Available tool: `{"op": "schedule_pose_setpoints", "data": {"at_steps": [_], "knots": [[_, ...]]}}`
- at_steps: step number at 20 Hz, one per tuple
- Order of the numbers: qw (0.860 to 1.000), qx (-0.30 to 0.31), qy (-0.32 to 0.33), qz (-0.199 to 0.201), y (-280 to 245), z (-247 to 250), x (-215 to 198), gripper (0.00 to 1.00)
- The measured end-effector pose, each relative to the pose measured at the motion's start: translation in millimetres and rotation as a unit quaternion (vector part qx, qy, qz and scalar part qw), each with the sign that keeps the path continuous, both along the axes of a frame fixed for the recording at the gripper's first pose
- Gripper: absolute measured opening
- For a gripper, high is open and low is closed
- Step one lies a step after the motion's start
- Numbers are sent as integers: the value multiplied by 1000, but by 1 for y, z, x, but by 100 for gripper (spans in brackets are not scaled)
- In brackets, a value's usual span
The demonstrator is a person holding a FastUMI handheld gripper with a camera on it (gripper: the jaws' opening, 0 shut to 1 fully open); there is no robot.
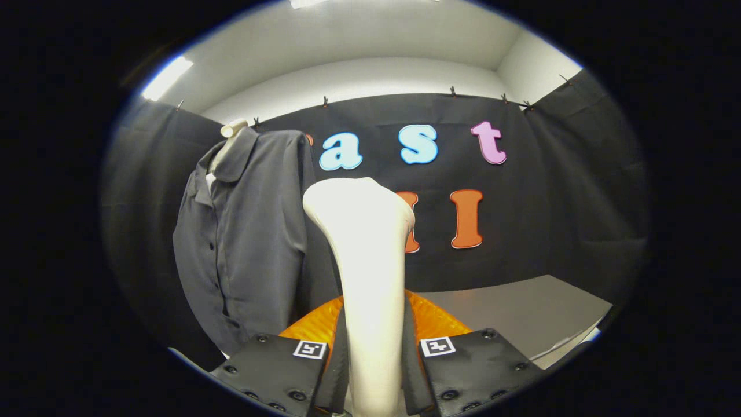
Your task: Iron the clothes twice with a garment steamer, once on the left side and once on the right side.
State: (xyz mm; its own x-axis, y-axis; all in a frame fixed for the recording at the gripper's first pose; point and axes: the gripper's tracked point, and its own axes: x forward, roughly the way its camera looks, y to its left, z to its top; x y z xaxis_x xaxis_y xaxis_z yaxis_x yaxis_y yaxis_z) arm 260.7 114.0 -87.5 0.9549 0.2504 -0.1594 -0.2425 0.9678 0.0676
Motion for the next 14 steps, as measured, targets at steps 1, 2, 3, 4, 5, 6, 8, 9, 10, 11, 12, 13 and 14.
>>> {"op": "schedule_pose_setpoints", "data": {"at_steps": [1, 2, 3, 4, 5, 6, 8, 9, 10, 11, 12, 13, 14], "knots": [[1000, 8, -8, -9, 8, 11, -11, 45], [1000, 11, -16, -18, 18, 22, -21, 45], [999, 13, -24, -22, 27, 30, -31, 45], [999, 16, -31, -23, 39, 34, -41, 45], [999, 21, -36, -26, 50, 39, -51, 45], [998, 25, -41, -27, 61, 40, -61, 45], [998, 27, -54, -31, 84, 45, -76, 45], [997, 23, -62, -34, 94, 47, -81, 45], [997, 16, -70, -38, 104, 49, -86, 45], [996, 8, -75, -40, 115, 48, -89, 45], [996, 2, -79, -40, 127, 48, -93, 45], [996, 0, -82, -36, 140, 48, -97, 45], [996, -1, -83, -31, 151, 48, -98, 45]]}}
